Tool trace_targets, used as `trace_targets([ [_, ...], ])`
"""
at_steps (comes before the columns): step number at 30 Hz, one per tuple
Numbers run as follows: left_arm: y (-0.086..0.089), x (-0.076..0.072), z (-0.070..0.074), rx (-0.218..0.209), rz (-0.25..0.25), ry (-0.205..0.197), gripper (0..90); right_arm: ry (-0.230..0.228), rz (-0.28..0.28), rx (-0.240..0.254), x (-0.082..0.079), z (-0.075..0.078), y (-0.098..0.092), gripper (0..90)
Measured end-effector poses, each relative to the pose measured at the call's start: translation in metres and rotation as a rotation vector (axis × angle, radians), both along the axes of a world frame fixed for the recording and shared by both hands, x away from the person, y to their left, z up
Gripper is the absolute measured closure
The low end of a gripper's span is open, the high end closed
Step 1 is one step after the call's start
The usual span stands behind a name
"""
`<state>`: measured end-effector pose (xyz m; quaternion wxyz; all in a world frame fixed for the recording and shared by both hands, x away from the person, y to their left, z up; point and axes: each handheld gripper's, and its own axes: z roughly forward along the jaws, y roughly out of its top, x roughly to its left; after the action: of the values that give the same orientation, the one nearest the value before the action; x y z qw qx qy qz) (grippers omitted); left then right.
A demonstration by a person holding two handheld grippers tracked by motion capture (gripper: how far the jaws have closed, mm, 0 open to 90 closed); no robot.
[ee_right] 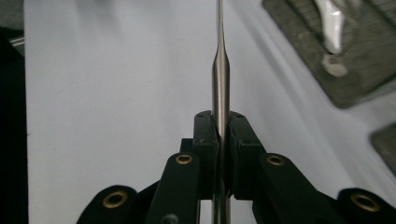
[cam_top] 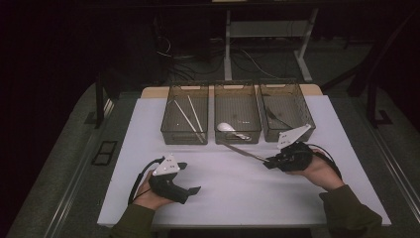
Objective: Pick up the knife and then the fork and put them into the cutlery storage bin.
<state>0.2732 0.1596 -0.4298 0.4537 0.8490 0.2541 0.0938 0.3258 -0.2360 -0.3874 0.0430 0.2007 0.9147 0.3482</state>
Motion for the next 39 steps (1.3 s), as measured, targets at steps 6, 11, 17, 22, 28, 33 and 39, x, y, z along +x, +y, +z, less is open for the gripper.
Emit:
trace_targets([
  [6, -0.003, 0.000, -0.001, -0.008, 0.006, -0.013, 0.0, -0.003, -0.068, 0.018, 0.005, 0.011, -0.015, 83.3],
  [11, -0.003, 0.000, 0.000, -0.005, 0.028, -0.012, 0.0, -0.021, -0.131, 0.056, 0.012, 0.021, -0.028, 83.3],
  [17, -0.004, 0.000, 0.000, -0.001, 0.034, -0.008, 0.0, -0.035, -0.197, 0.082, 0.020, 0.029, -0.043, 83.3],
  [22, -0.006, -0.001, 0.000, -0.007, 0.032, -0.010, 0.0, -0.030, -0.251, 0.107, 0.028, 0.033, -0.054, 83.3],
  [28, -0.006, -0.001, 0.001, -0.006, 0.025, -0.019, 0.0, -0.027, -0.316, 0.119, 0.038, 0.036, -0.062, 83.3],
  [33, -0.007, -0.002, 0.000, -0.005, 0.018, -0.018, 0.0, -0.028, -0.362, 0.117, 0.049, 0.040, -0.065, 83.3],
  [39, -0.008, -0.002, 0.000, -0.011, 0.008, -0.017, 0.0, -0.028, -0.425, 0.109, 0.064, 0.046, -0.071, 83.3],
])
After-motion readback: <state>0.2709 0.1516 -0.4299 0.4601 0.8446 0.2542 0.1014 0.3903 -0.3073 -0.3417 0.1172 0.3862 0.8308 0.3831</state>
